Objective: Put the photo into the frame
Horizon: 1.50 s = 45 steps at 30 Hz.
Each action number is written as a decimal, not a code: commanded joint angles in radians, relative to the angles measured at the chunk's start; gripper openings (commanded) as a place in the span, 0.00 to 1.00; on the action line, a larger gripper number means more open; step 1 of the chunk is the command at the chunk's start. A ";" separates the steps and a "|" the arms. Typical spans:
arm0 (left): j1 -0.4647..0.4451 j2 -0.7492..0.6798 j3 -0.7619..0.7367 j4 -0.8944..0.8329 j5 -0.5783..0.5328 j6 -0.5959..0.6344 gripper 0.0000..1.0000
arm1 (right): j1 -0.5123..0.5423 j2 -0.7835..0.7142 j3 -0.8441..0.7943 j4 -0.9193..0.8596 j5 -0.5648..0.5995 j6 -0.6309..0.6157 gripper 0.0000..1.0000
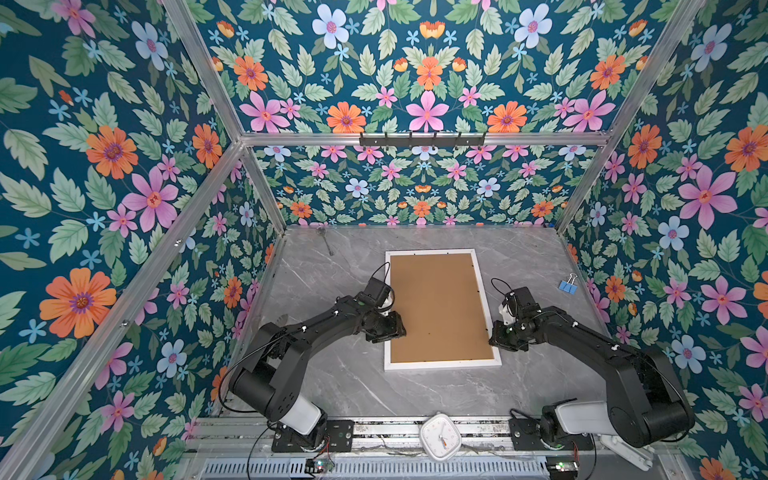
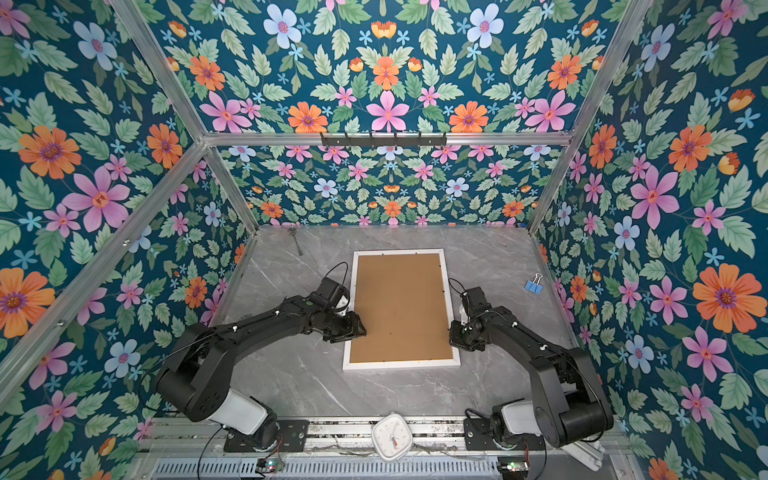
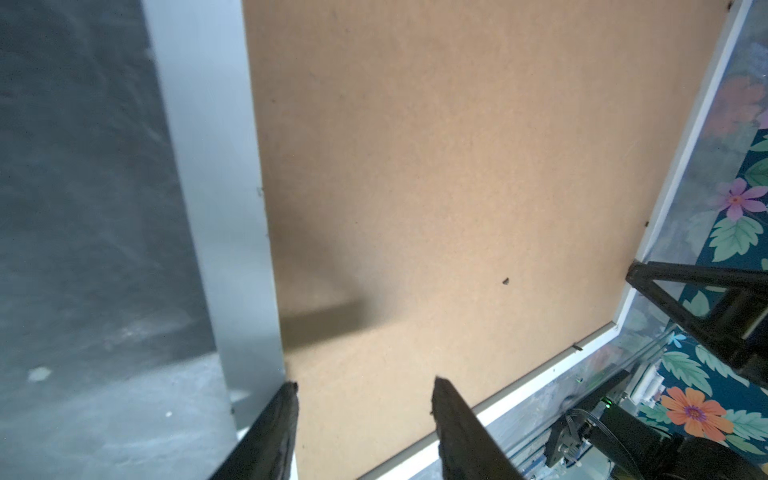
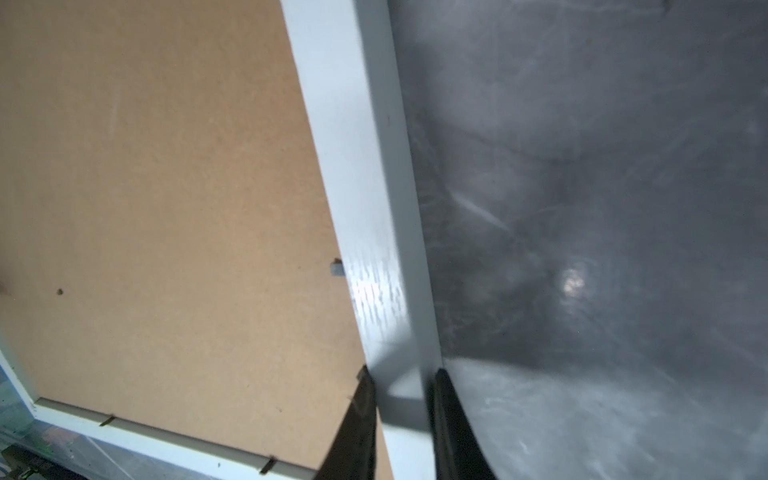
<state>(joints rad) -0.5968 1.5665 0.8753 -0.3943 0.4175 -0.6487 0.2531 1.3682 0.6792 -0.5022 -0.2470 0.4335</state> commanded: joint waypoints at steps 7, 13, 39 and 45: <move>-0.029 0.035 0.011 -0.057 -0.084 -0.011 0.54 | 0.002 0.014 -0.001 0.007 0.014 0.030 0.10; -0.028 0.026 0.056 -0.099 -0.100 0.009 0.54 | 0.002 0.011 -0.001 0.002 0.020 0.031 0.10; 0.130 0.094 0.312 -0.193 -0.118 0.169 0.55 | 0.002 0.003 -0.007 0.011 0.012 0.029 0.09; 0.162 0.126 0.361 -0.186 -0.113 0.190 0.55 | 0.002 0.009 -0.006 0.016 0.008 0.026 0.09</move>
<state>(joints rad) -0.4435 1.6814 1.2209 -0.5629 0.3050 -0.4881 0.2539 1.3670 0.6781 -0.5007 -0.2462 0.4320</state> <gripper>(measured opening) 0.555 0.202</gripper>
